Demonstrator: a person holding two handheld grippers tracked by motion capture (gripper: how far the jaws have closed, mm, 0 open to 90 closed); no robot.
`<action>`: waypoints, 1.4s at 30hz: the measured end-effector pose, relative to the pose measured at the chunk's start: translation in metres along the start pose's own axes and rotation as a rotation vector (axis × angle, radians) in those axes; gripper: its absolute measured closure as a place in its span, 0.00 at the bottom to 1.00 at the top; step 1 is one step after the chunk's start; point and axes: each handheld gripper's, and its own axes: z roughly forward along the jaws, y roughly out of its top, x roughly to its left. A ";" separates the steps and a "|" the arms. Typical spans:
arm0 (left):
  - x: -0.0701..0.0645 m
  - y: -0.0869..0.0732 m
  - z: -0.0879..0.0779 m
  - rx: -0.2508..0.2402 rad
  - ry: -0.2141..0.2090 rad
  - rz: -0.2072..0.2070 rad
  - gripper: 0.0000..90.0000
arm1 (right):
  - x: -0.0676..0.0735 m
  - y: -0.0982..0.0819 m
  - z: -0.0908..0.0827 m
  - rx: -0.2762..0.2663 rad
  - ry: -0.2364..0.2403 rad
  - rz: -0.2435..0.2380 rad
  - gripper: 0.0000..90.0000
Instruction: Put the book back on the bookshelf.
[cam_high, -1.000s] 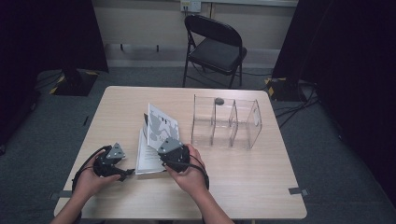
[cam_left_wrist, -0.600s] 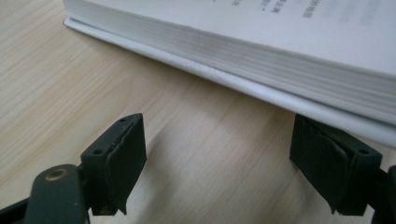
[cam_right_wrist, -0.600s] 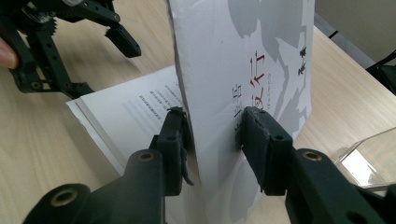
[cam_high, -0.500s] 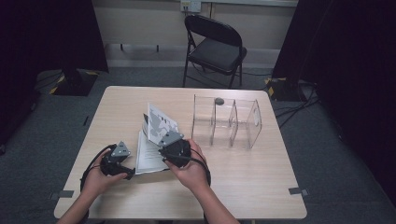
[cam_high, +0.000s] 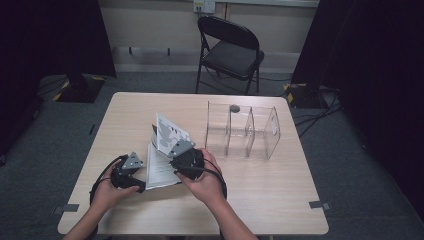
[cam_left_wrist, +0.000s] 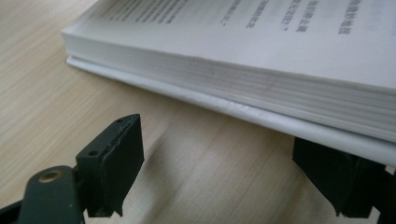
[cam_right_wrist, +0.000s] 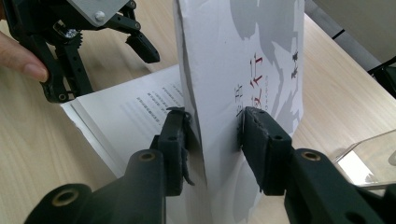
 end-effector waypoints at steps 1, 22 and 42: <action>0.000 0.001 -0.001 0.000 -0.001 -0.006 0.19 | 0.001 0.001 0.000 0.006 0.000 0.004 0.68; -0.004 -0.001 0.000 0.009 -0.013 0.000 0.24 | 0.013 -0.045 0.031 0.077 0.174 -0.006 0.45; -0.031 0.004 0.003 0.019 -0.169 0.052 0.19 | -0.033 -0.121 0.054 0.077 0.172 0.159 0.25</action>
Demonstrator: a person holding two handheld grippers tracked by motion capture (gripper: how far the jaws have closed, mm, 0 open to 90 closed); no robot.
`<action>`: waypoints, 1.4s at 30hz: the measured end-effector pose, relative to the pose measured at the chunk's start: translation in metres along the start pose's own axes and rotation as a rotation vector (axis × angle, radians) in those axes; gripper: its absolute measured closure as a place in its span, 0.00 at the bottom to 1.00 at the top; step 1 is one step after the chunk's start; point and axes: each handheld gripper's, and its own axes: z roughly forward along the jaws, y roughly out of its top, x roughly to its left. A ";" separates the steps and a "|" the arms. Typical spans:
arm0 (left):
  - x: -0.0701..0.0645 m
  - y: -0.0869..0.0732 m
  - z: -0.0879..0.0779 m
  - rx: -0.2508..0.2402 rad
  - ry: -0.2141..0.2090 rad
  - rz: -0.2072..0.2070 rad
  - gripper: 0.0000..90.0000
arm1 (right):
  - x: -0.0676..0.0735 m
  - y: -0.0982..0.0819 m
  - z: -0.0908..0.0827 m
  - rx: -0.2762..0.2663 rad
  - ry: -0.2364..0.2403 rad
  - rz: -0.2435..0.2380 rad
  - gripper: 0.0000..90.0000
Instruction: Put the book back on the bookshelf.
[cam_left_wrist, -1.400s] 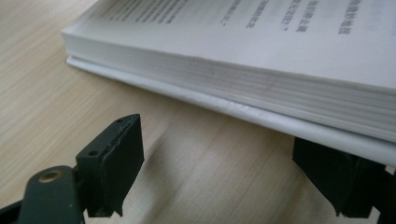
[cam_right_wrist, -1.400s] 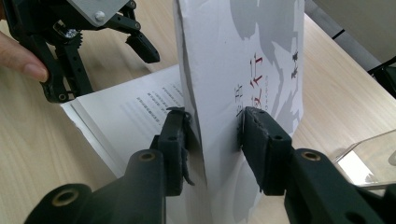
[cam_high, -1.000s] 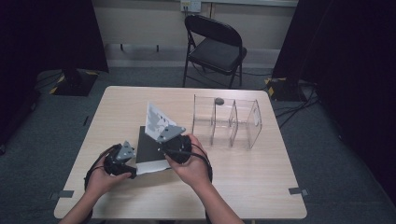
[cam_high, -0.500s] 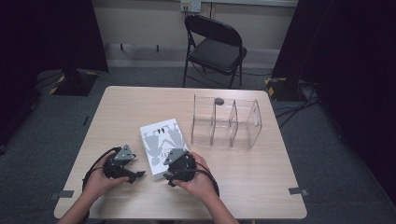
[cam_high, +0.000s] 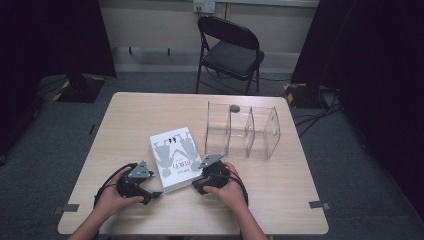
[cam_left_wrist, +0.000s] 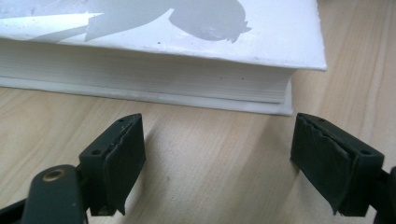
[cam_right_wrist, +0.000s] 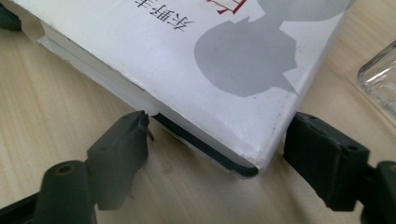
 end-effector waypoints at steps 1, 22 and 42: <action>0.000 -0.001 0.000 -0.009 -0.006 -0.005 0.19 | 0.001 0.000 0.000 0.001 0.010 0.011 0.31; 0.002 0.000 -0.010 0.014 0.091 -0.059 0.33 | 0.042 0.004 0.007 -0.044 0.034 -0.002 0.27; 0.005 0.023 -0.029 -0.044 0.078 -0.071 0.35 | 0.060 0.040 0.007 -0.022 -0.155 -0.168 0.16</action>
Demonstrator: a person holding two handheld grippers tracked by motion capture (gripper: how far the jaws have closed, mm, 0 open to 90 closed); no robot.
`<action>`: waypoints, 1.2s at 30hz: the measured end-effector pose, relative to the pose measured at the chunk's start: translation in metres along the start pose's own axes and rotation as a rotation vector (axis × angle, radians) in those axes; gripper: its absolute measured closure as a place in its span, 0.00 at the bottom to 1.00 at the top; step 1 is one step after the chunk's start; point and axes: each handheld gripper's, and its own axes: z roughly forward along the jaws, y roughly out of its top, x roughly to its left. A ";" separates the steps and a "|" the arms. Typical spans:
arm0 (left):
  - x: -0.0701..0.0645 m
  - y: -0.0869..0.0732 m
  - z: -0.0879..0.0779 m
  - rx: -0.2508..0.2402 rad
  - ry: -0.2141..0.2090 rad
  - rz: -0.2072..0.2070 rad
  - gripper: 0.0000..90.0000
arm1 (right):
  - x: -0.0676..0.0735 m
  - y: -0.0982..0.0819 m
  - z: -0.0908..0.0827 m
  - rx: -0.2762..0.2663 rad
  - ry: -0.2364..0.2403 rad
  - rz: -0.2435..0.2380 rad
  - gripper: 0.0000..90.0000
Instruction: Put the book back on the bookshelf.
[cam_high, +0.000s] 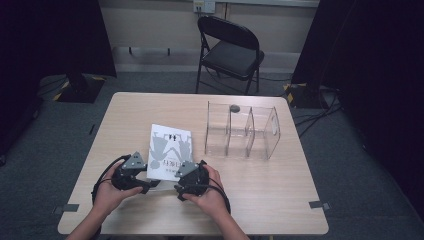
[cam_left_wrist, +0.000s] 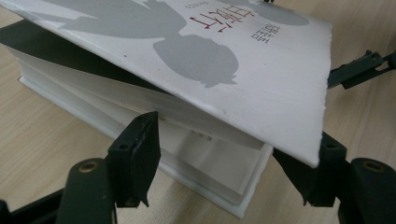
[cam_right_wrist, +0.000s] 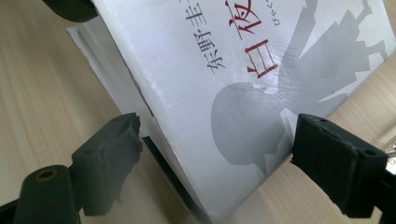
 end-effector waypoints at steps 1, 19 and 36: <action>0.000 0.001 0.000 -0.001 -0.001 -0.003 0.35 | -0.001 0.000 0.000 -0.004 0.002 0.007 0.15; -0.004 0.012 -0.005 -0.006 -0.005 0.009 0.40 | 0.010 0.017 0.011 -0.030 -0.066 -0.087 0.15; 0.000 -0.008 0.001 0.043 0.001 0.037 0.33 | 0.006 0.025 0.000 -0.025 -0.050 -0.135 0.42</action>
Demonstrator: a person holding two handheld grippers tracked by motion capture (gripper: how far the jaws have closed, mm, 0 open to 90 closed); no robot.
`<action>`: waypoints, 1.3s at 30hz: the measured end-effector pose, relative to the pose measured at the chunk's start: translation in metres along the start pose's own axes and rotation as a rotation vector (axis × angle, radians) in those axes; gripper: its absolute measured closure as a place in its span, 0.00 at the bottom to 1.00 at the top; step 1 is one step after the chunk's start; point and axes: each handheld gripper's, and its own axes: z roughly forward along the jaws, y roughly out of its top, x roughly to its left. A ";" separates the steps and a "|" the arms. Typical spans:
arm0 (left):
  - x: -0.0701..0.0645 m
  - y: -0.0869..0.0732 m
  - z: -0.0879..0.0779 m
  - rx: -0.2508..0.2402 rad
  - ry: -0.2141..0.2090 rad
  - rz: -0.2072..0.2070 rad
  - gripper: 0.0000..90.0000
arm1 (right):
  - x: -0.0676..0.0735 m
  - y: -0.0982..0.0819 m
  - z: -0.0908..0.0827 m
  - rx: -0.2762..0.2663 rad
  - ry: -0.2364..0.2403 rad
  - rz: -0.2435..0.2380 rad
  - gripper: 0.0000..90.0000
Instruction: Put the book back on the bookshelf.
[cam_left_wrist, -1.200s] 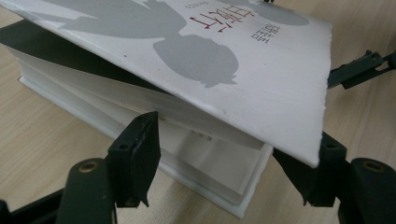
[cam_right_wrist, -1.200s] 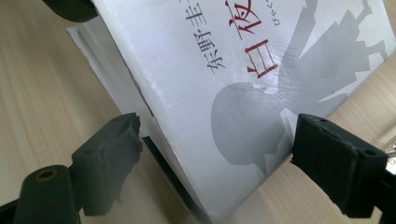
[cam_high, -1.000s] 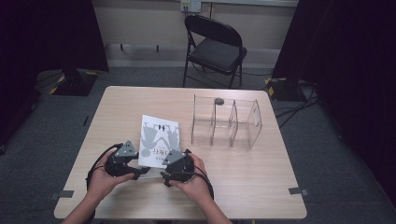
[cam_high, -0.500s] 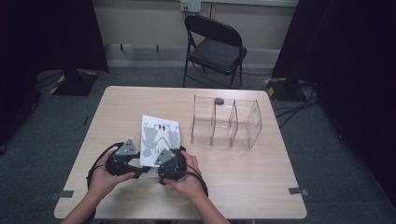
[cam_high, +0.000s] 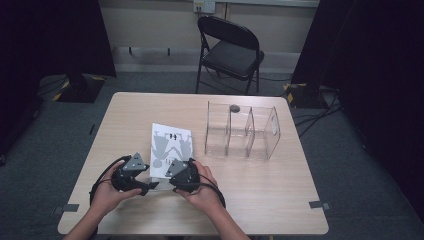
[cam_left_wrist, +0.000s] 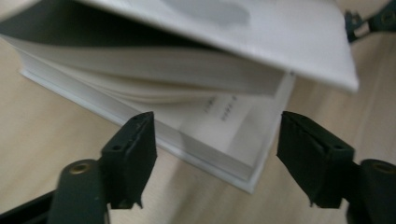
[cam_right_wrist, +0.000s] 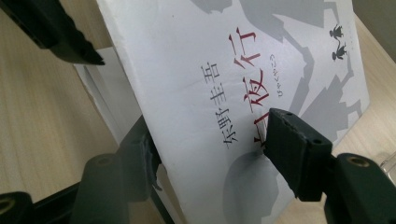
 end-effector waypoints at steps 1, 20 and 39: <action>0.000 -0.002 0.002 0.025 -0.013 0.002 0.37 | 0.000 0.000 0.000 -0.004 -0.001 0.000 0.42; 0.000 0.012 0.002 -0.086 -0.035 -0.057 0.55 | 0.004 -0.006 0.003 -0.053 -0.007 0.029 0.31; 0.027 -0.019 -0.001 -0.013 0.077 -0.047 0.23 | -0.016 0.000 -0.026 -0.060 -0.148 0.048 0.68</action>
